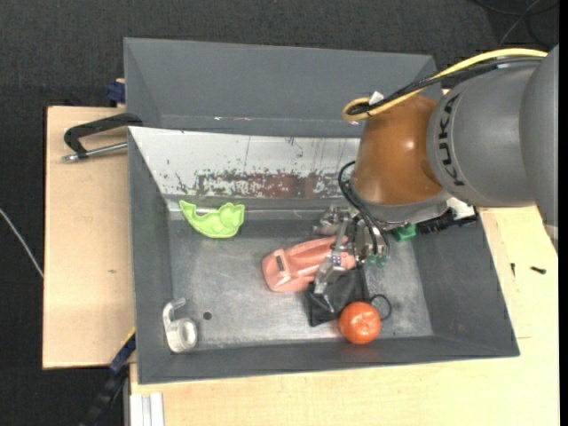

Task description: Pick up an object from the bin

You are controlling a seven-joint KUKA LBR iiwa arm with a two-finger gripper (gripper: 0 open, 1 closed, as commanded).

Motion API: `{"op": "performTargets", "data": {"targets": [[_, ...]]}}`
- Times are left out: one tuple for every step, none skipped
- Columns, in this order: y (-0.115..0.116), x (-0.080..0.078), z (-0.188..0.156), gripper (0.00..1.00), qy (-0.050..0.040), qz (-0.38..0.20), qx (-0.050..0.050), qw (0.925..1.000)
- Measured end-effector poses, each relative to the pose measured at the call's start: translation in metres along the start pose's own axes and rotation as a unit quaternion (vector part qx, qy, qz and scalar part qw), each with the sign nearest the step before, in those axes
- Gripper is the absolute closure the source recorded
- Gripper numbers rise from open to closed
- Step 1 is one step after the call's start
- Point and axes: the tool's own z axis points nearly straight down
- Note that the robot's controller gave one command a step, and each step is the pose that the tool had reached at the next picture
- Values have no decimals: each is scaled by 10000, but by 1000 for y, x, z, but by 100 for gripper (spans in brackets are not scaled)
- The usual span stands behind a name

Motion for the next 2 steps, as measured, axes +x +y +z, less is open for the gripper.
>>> {"op": "performTargets", "data": {"targets": [[0, 0, 0, 100, 1, 1, 0, 10000], [0, 0, 1, 100, 1, -1, 1, 10000]]}}
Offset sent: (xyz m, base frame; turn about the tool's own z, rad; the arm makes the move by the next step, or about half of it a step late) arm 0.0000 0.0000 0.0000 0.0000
